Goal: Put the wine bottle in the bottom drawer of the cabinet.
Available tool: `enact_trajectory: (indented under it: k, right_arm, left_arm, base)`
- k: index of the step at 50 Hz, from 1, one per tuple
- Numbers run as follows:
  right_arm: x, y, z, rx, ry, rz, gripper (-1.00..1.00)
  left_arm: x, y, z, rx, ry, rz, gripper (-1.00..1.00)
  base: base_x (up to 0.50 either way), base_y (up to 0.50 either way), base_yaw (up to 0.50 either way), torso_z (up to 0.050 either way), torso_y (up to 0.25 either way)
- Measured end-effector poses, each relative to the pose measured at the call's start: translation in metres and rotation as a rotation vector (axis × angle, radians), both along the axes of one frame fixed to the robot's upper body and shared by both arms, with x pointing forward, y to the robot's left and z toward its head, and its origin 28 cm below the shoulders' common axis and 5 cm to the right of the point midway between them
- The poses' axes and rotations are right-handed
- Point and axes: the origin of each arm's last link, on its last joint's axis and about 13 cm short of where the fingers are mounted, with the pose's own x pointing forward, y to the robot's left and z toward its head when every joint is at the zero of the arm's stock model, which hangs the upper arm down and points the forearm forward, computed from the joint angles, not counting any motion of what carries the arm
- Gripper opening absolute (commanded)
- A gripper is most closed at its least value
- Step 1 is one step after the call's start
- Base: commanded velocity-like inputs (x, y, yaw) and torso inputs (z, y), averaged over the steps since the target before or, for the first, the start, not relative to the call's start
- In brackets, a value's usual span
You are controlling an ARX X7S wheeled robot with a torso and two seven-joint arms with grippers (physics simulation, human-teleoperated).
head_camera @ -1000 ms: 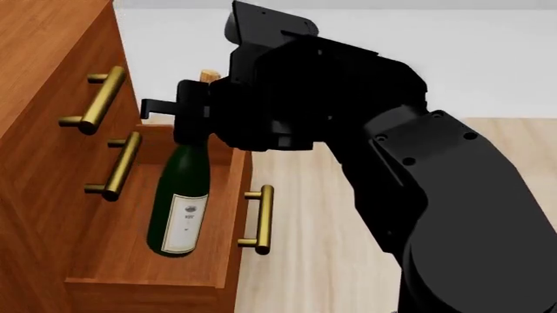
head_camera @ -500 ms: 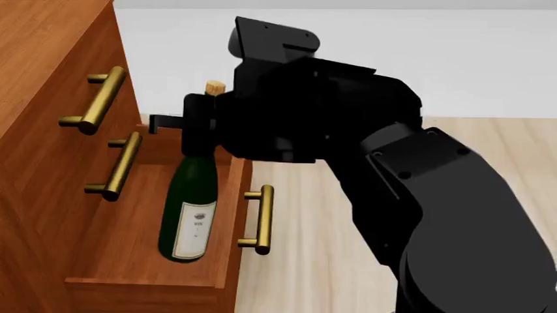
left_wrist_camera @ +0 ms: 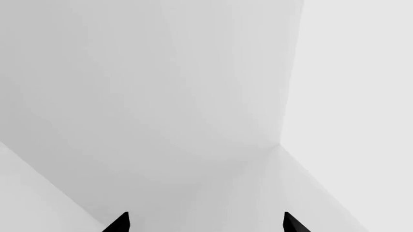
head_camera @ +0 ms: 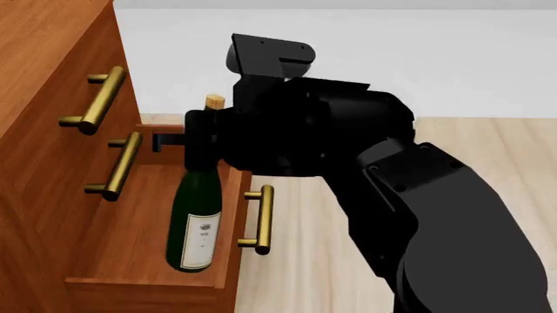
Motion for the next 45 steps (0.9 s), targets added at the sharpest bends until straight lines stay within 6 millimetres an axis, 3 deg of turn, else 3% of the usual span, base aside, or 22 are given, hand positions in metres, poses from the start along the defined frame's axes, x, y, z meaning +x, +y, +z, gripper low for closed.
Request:
enact_trajectory:
  k: [45]
  right_arm:
    - [0.0008,0.0013,-0.0104,-0.014,-0.026,0.026,-1.00]
  left_arm:
    - [-0.0009,0.0004,-0.0007,0.004,-0.005,-0.003,1.00]
  base:
    - [0.00,0.00,0.00,0.000,0.000]
